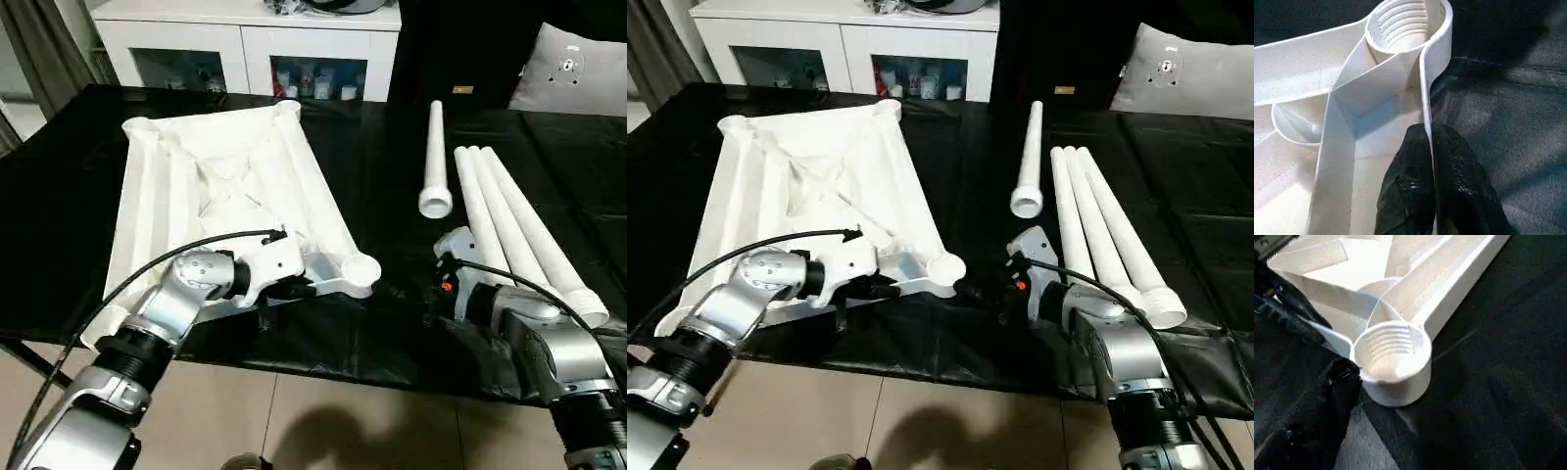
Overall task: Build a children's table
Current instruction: Insert table leg to table base
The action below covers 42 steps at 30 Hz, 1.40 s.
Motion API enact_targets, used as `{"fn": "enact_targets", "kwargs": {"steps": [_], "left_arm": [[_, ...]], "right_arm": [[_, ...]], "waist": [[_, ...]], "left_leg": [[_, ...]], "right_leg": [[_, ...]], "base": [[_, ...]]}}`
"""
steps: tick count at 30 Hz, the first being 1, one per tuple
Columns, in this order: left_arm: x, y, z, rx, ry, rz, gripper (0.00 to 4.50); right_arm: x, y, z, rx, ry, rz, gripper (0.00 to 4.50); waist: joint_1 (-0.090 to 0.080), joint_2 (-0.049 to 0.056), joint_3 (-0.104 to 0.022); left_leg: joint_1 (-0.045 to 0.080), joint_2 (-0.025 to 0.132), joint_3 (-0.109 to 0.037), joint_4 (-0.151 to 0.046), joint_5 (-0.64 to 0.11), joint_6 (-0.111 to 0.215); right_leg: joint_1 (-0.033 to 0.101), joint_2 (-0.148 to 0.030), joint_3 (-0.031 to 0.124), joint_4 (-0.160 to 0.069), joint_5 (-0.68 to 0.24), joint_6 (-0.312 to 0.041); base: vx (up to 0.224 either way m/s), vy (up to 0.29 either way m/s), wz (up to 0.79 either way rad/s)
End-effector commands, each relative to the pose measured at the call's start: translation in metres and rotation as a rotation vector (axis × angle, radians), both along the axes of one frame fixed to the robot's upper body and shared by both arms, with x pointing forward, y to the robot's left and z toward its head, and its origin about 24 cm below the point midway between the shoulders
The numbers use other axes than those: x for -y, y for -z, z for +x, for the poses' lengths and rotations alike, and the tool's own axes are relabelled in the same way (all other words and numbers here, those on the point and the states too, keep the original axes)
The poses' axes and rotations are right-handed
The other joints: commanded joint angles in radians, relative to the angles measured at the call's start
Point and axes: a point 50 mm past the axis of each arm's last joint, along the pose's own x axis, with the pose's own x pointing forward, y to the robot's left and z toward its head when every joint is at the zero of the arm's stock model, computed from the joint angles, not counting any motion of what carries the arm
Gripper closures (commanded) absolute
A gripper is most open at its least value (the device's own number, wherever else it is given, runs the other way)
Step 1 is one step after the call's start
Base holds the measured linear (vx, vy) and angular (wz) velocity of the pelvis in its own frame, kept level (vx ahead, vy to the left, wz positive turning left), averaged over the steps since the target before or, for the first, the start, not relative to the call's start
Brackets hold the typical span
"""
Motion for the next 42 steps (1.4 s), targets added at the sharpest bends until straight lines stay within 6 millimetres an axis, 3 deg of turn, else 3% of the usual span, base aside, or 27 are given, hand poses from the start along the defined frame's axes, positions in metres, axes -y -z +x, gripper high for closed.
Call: {"fn": "enact_targets", "kwargs": {"steps": [1,4,5,7,15,22,25,26,27,28,29,30,31,34,39,42], "left_arm": [[-0.006,0.005,0.001,0.027,-0.031,0.044,4.5],[-0.007,0.002,0.003,0.017,-0.082,-0.032,4.5],[-0.007,0.001,0.001,0.0,-0.077,-0.059,4.06],[-0.007,0.001,0.0,0.0,-0.073,-0.065,4.06],[-0.004,-0.014,-0.007,0.019,-0.147,-0.296,3.33],[-0.009,-0.03,-0.007,0.071,-0.403,-0.54,2.75],[-0.009,-0.041,-0.007,0.139,-0.66,-0.69,2.56],[-0.009,-0.043,-0.008,0.146,-0.676,-0.708,2.37],[-0.008,-0.048,-0.009,0.171,-0.72,-0.752,2.37],[-0.009,-0.049,-0.01,0.182,-0.735,-0.761,2.34],[-0.01,-0.051,-0.012,0.203,-0.793,-0.752,2.31],[-0.011,-0.051,-0.013,0.208,-0.811,-0.747,2.22],[-0.012,-0.051,-0.014,0.24,-0.826,-0.714,2.08],[-0.015,-0.049,-0.016,0.319,-0.869,-0.64,1.92],[-0.019,-0.055,-0.018,0.351,-0.914,-0.669,1.47],[-0.021,-0.055,-0.016,0.353,-0.933,-0.636,1.14]], "right_arm": [[-0.001,-0.003,-0.001,0.004,0.022,0.035,0.02],[-0.004,-0.008,0.001,0.017,0.057,0.085,0.02],[-0.004,-0.009,0.001,0.024,0.07,0.093,0.0],[-0.004,-0.009,0.001,0.027,0.076,0.094,0.0],[-0.003,-0.02,0.016,0.061,0.297,0.157,0.0],[0.002,-0.032,0.026,0.087,0.536,0.259,0.0],[-0.004,-0.034,0.021,0.102,0.581,0.193,0.0],[-0.004,-0.033,0.02,0.101,0.582,0.183,0.0],[-0.008,-0.034,0.017,0.107,0.572,0.167,0.0],[-0.009,-0.034,0.015,0.111,0.567,0.164,0.0],[-0.01,-0.037,0.013,0.155,0.599,0.169,0.0],[-0.01,-0.038,0.012,0.17,0.613,0.172,0.0],[-0.011,-0.038,0.01,0.173,0.604,0.182,0.0],[-0.007,-0.038,0.007,0.19,0.669,0.229,0.0],[-0.015,-0.035,0.003,0.177,0.642,0.228,0.0],[-0.021,-0.032,0.003,0.165,0.62,0.223,0.0]], "waist": [[0.002,-0.012,-0.069],[0.002,-0.01,-0.067],[0.002,-0.011,-0.066],[0.001,-0.011,-0.065],[-0.001,-0.015,-0.066],[-0.006,-0.01,-0.063],[-0.006,-0.021,-0.063],[-0.006,-0.019,-0.063],[-0.006,-0.032,-0.062],[-0.002,-0.023,-0.062],[-0.003,-0.03,-0.059],[-0.003,-0.026,-0.06],[-0.006,-0.04,-0.057],[-0.005,-0.033,-0.057],[-0.002,-0.033,-0.058],[-0.002,-0.039,-0.057]], "left_leg": [[0.019,0.032,-0.005,-0.047,-0.138,0.057],[0.021,0.032,-0.004,-0.049,-0.153,0.054],[0.021,0.033,-0.005,-0.05,-0.164,0.046],[0.021,0.033,-0.006,-0.052,-0.174,0.037],[0.023,0.033,-0.002,-0.05,-0.156,0.035],[0.021,0.029,-0.002,-0.053,-0.184,0.006],[0.017,0.03,-0.002,-0.051,-0.154,0.012],[0.017,0.031,-0.002,-0.051,-0.149,0.015],[0.016,0.028,-0.001,-0.05,-0.151,0.023],[0.017,0.029,-0.002,-0.05,-0.155,0.021],[0.016,0.028,-0.002,-0.053,-0.168,0.019],[0.017,0.033,-0.003,-0.055,-0.175,0.013],[0.016,0.029,-0.002,-0.056,-0.185,0.011],[0.018,0.03,-0.005,-0.059,-0.202,-0.001],[0.019,0.03,-0.008,-0.06,-0.201,-0.018],[0.018,0.027,-0.007,-0.06,-0.2,-0.016]], "right_leg": [[0.046,-0.056,0.032,-0.057,0.069,-0.258],[0.043,-0.059,0.033,-0.06,0.024,-0.256],[0.041,-0.058,0.033,-0.062,-0.005,-0.252],[0.041,-0.058,0.034,-0.062,-0.027,-0.244],[0.035,-0.057,0.035,-0.059,-0.017,-0.247],[0.035,-0.053,0.037,-0.065,-0.073,-0.215],[0.041,-0.05,0.036,-0.061,-0.028,-0.205],[0.04,-0.049,0.036,-0.062,-0.025,-0.204],[0.039,-0.049,0.036,-0.069,-0.052,-0.192],[0.037,-0.051,0.037,-0.069,-0.068,-0.183],[0.036,-0.051,0.037,-0.073,-0.104,-0.166],[0.034,-0.051,0.038,-0.071,-0.106,-0.16],[0.033,-0.048,0.037,-0.077,-0.127,-0.145],[0.028,-0.048,0.039,-0.08,-0.149,-0.111],[0.028,-0.046,0.039,-0.074,-0.094,-0.112],[0.029,-0.046,0.038,-0.072,-0.08,-0.117]], "base": [[0.0,0.0,0.0],[0.0,0.0,0.0],[0.0,0.0,0.0],[0.0,0.0,0.0],[0.0,0.0,0.0],[0.0,0.0,0.0],[0.0,0.0,0.0],[0.0,0.0,0.0],[0.0,0.0,0.0],[0.0,0.0,0.0],[0.0,0.0,0.0],[0.0,0.0,0.0],[0.0,0.0,0.0],[0.0,0.0,0.0],[0.0,0.0,0.0],[0.0,0.0,0.0]]}}
